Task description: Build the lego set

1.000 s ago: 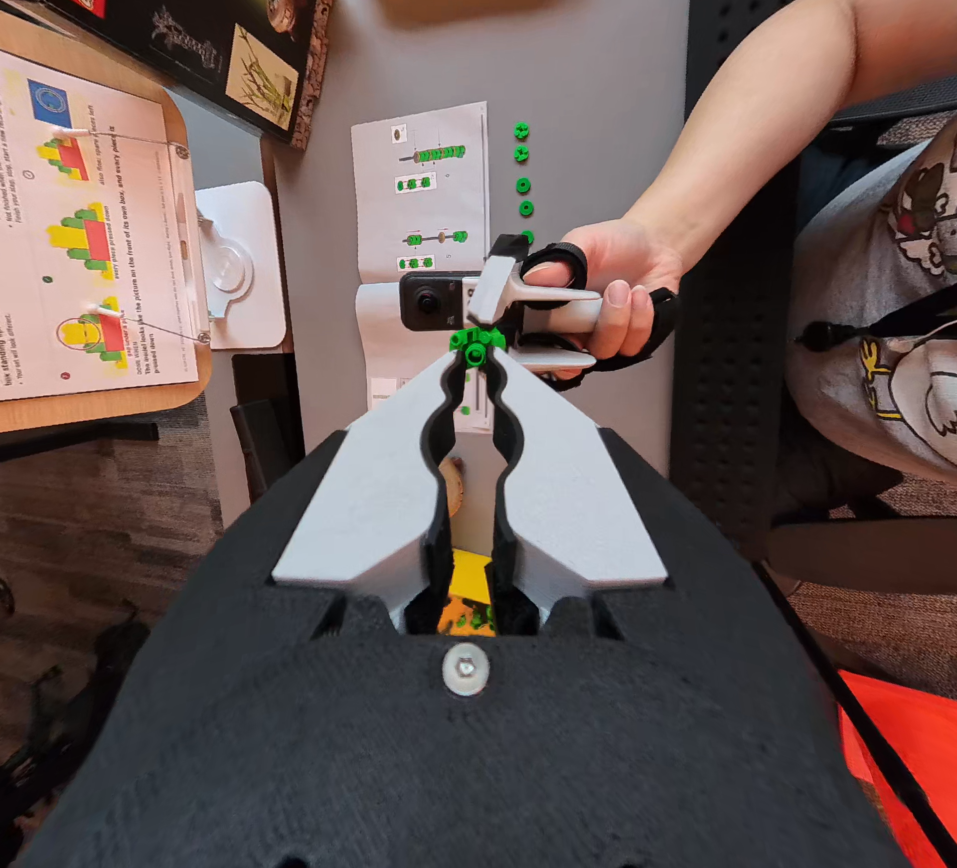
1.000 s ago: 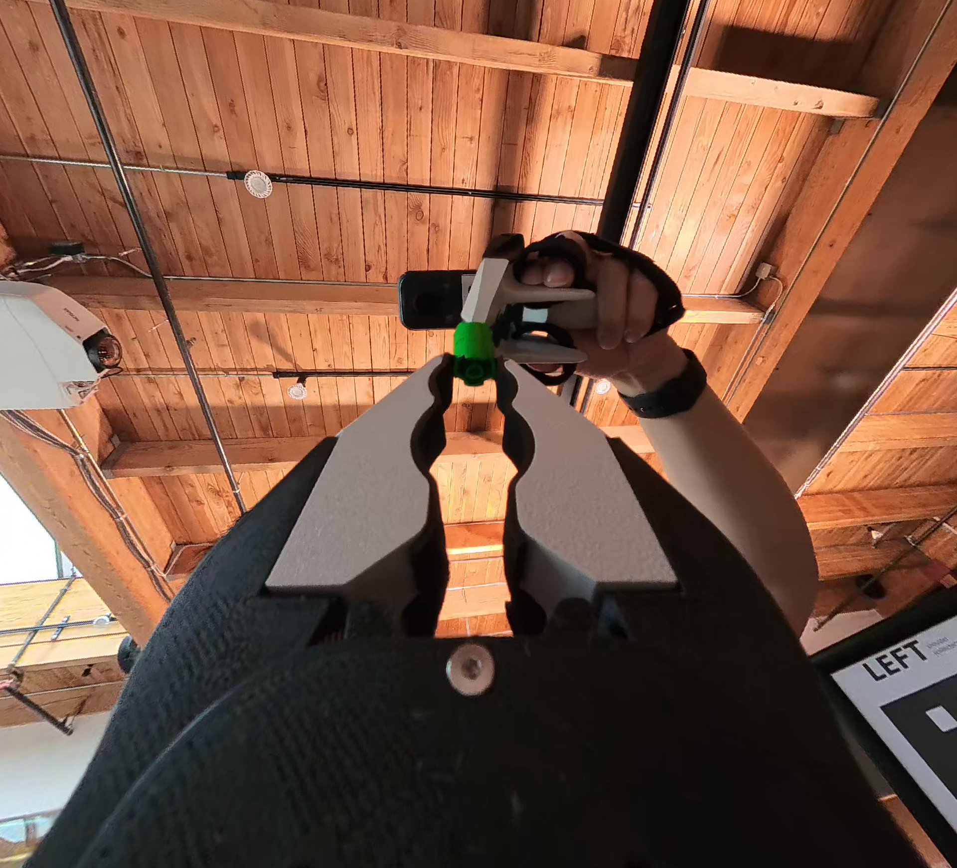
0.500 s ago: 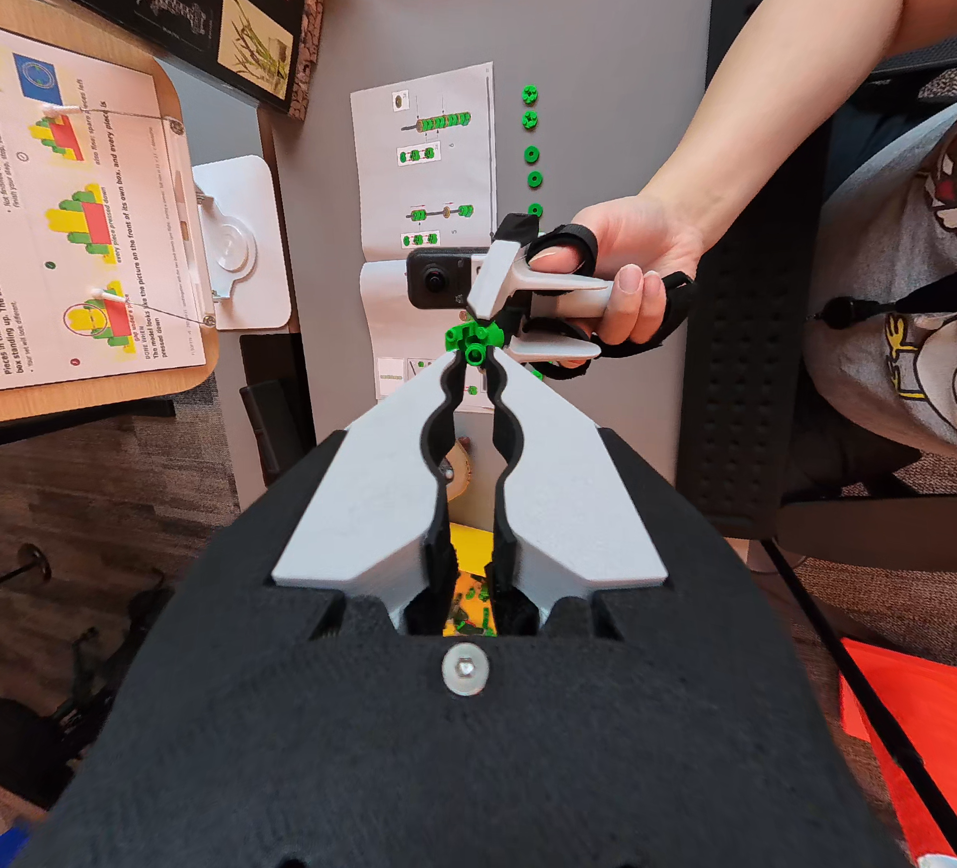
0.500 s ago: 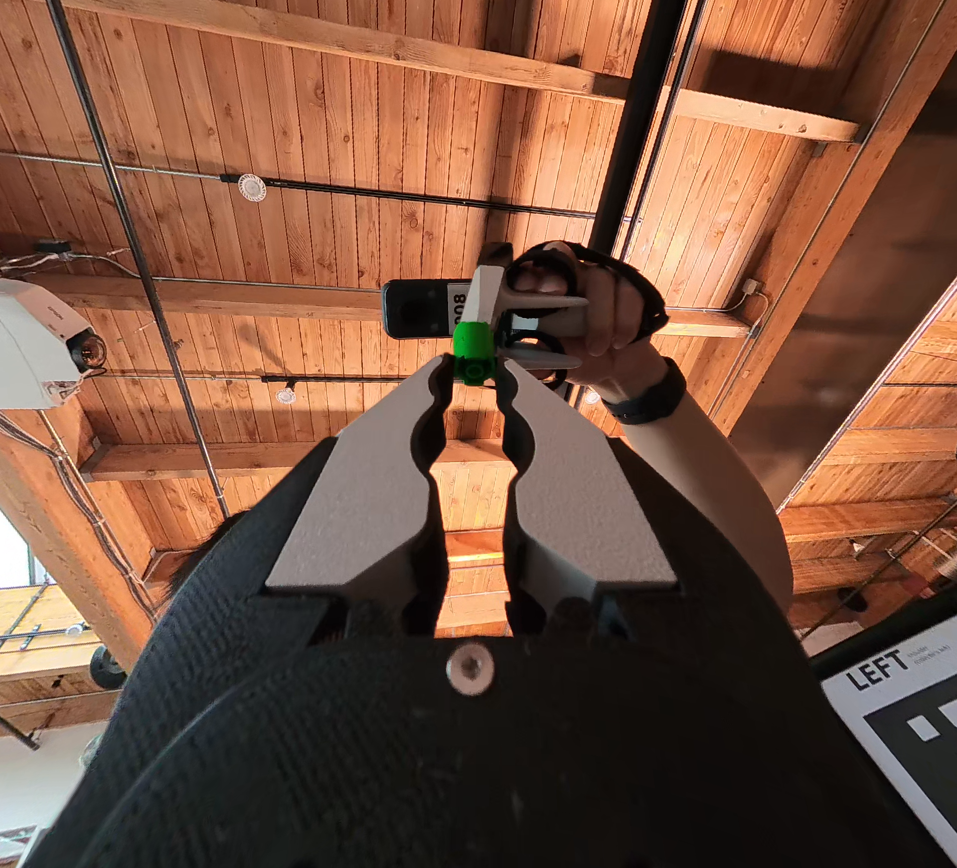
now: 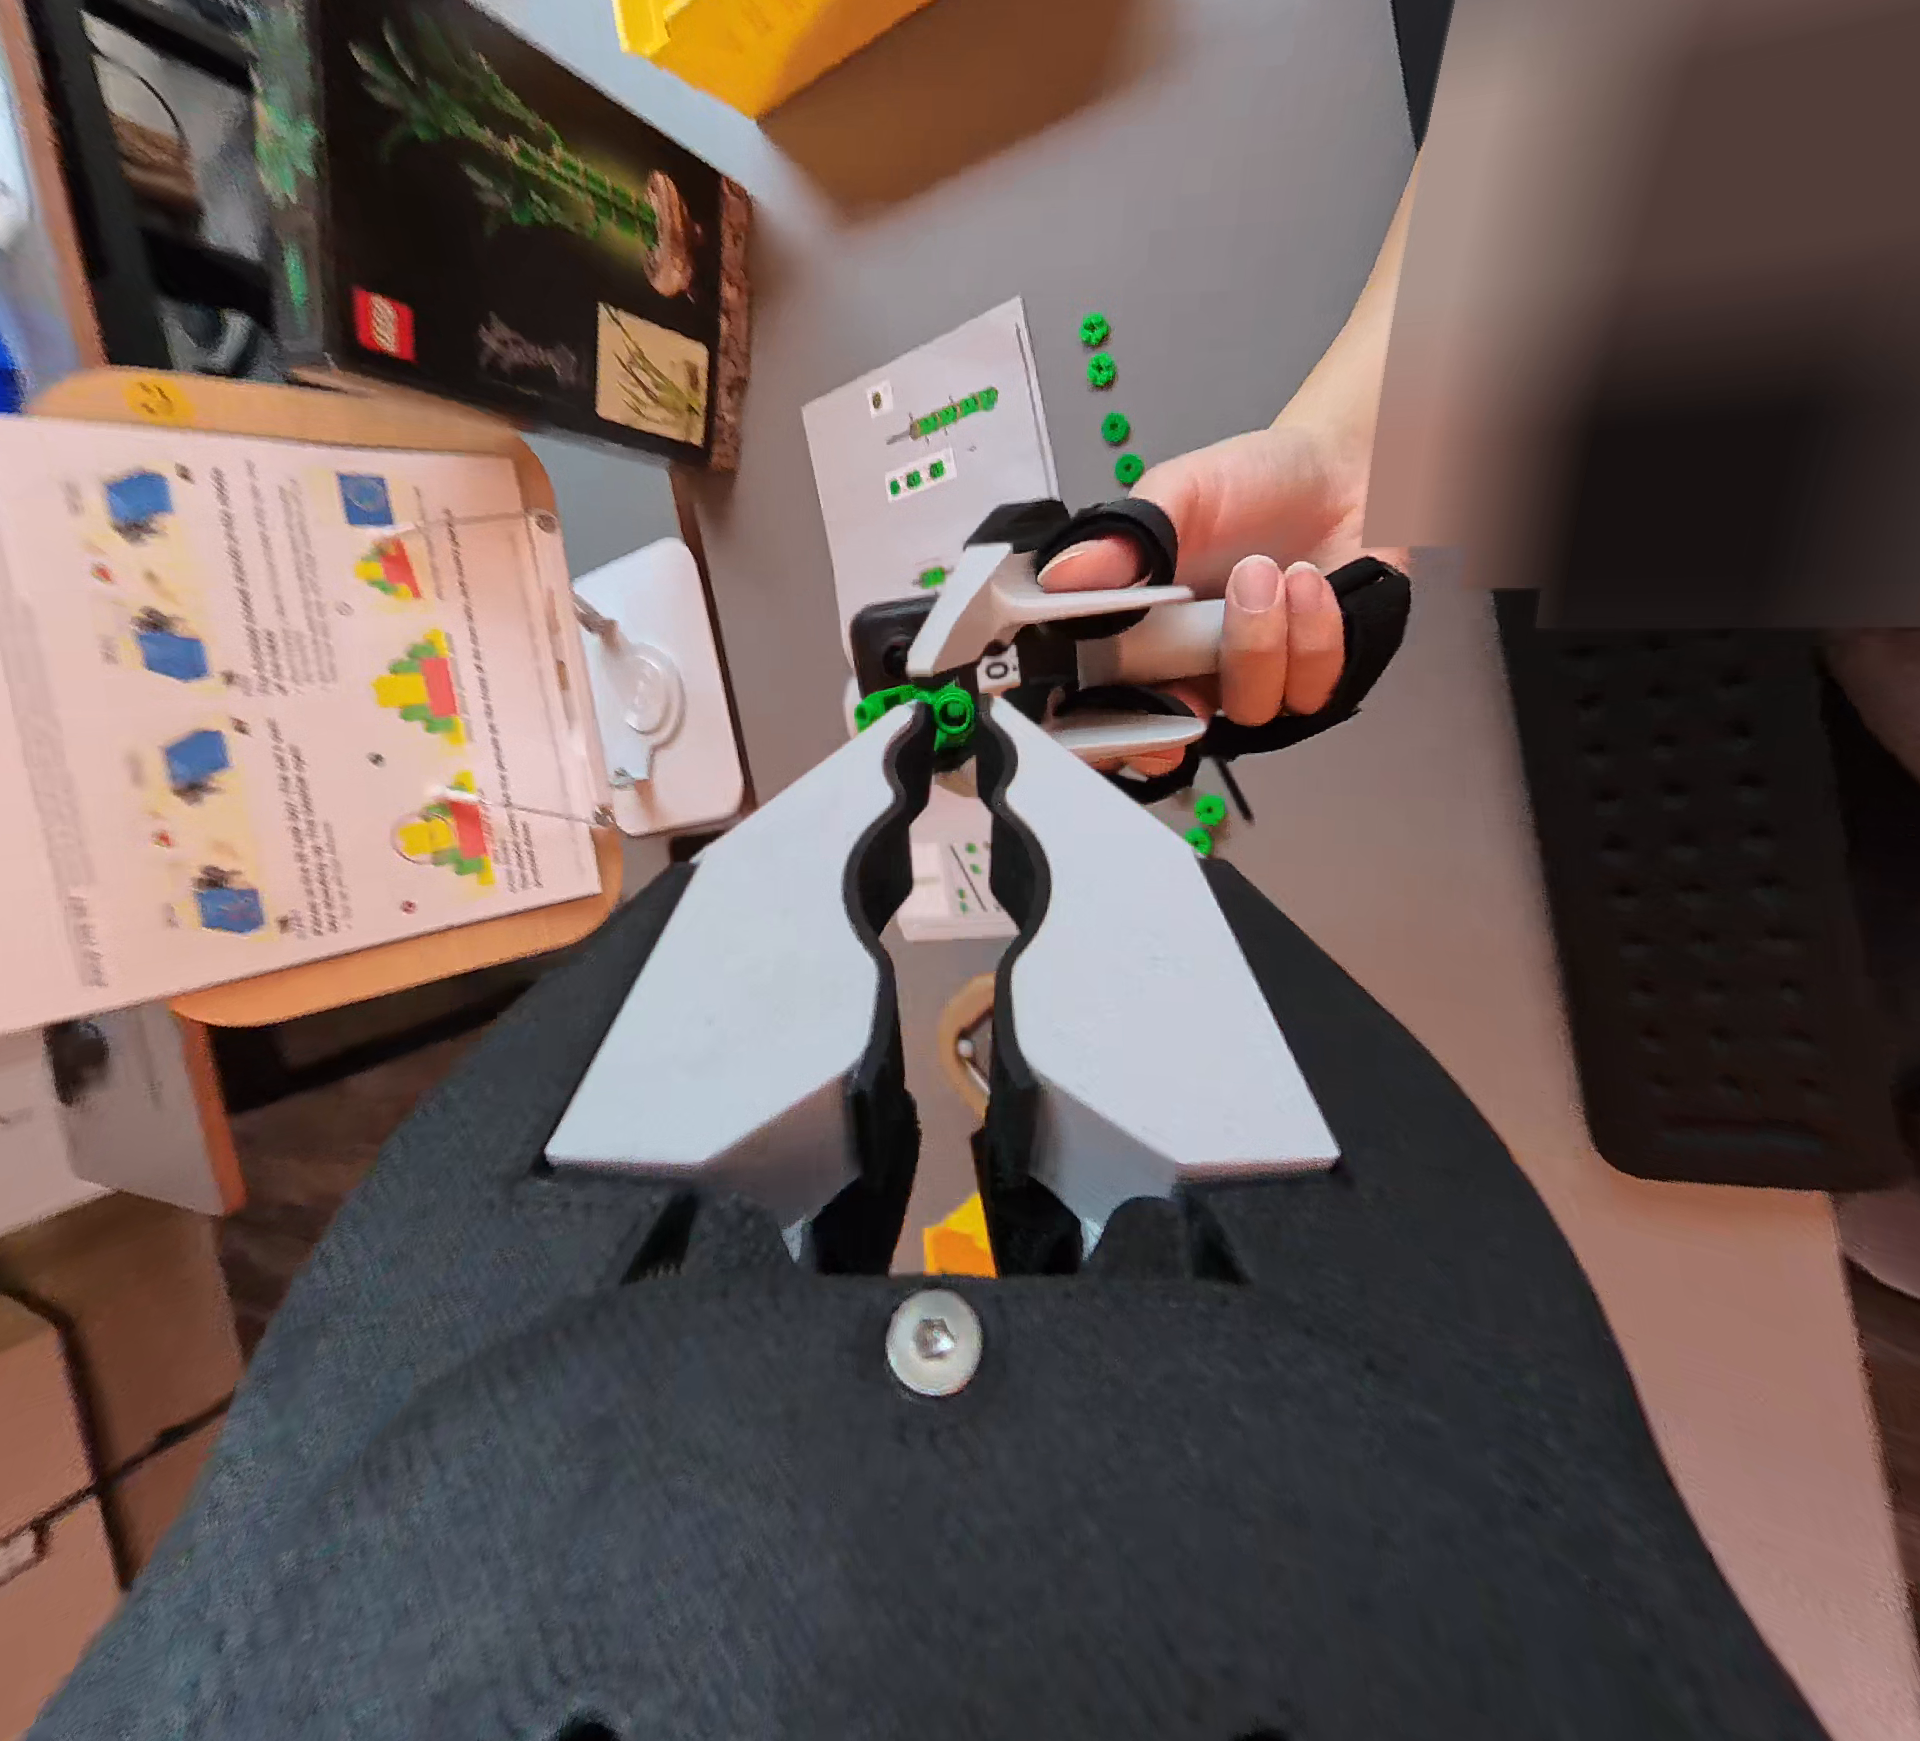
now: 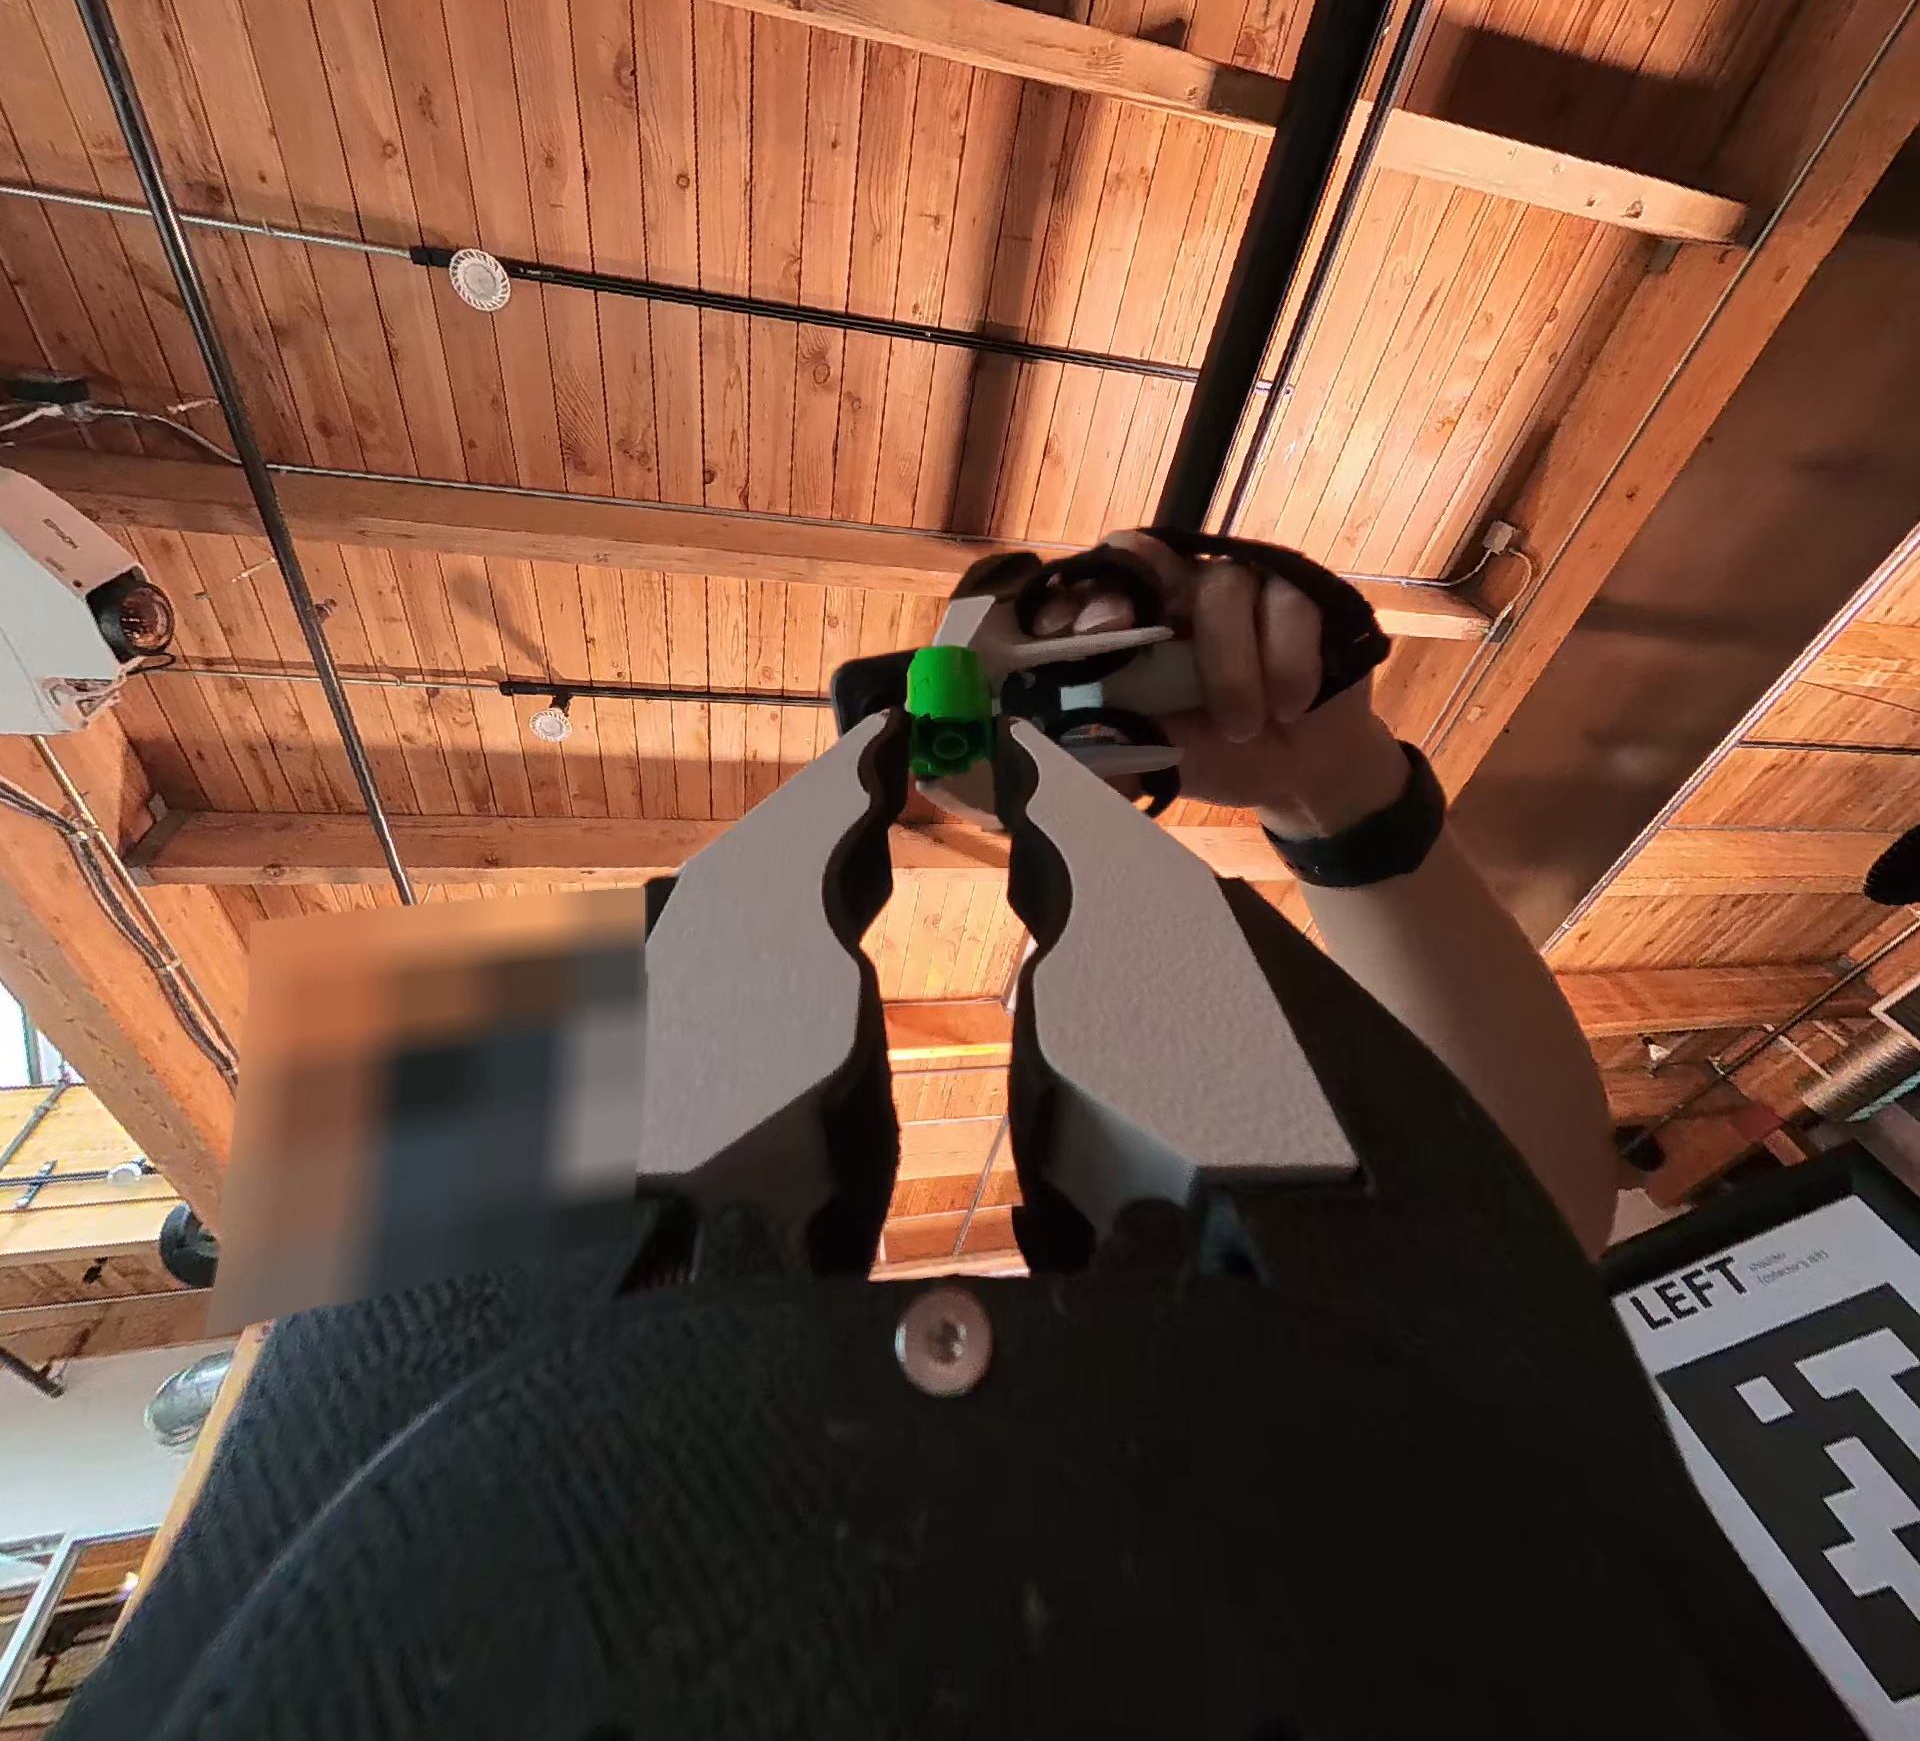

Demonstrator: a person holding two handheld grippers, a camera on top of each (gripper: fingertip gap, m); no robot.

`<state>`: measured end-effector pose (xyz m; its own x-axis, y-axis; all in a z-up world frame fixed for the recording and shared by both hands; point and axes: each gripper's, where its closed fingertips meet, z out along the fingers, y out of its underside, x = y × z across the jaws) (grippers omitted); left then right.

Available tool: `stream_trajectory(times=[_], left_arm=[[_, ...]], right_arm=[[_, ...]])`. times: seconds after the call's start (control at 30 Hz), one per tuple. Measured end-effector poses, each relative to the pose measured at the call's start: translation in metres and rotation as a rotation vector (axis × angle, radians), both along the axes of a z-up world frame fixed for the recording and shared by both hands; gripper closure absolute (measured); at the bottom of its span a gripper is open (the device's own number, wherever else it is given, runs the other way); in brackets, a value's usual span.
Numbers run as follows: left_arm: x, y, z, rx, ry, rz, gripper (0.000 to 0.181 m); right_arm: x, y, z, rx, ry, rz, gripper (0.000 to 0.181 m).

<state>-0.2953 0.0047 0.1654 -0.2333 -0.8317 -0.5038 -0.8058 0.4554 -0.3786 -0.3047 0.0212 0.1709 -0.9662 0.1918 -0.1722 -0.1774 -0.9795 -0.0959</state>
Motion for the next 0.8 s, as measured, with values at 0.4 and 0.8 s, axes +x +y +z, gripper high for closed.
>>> stream_trajectory(times=[0.4,0.8], left_arm=[[-0.012,-0.014,0.022,-0.084,-0.303,-0.056,0.175],[-0.054,-0.06,0.027,-0.474,-0.925,-0.16,0.176]], right_arm=[[-0.003,-0.008,0.004,0.074,-0.051,-0.012,0.168],[-0.053,-0.033,-0.037,0.442,-0.653,-0.155,0.167]])
